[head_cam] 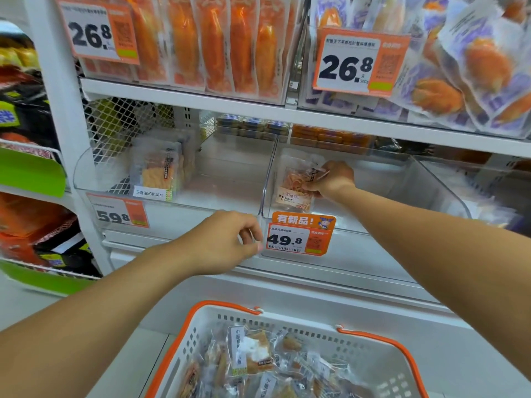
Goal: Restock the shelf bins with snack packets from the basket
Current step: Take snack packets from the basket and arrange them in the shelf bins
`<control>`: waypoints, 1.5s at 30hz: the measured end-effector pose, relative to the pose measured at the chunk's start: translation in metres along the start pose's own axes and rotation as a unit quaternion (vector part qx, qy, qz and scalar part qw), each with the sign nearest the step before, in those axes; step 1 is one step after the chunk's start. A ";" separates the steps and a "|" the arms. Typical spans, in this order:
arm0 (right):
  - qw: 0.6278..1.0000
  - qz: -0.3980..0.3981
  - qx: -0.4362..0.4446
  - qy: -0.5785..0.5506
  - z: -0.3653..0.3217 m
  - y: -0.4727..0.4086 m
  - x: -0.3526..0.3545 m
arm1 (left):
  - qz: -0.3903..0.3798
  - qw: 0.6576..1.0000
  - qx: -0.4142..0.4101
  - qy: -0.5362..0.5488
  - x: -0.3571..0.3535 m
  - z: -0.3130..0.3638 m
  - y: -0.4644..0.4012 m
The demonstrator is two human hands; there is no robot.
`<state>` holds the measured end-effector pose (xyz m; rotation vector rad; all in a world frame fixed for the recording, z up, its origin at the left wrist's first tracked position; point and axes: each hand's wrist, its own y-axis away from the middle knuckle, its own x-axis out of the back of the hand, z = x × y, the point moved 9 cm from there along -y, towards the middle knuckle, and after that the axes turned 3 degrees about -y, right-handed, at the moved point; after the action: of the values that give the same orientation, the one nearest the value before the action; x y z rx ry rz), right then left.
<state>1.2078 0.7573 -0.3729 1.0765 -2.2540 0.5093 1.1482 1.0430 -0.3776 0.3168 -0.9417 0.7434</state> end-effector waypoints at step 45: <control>0.866 -0.401 -0.028 -0.298 0.015 0.215 -0.048 | -0.272 0.959 0.026 0.074 -0.076 0.019 0.041</control>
<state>1.0564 0.9053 -0.4336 2.1959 -1.9720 -0.2840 1.0796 1.0288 -0.4322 0.5321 -0.6475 0.2792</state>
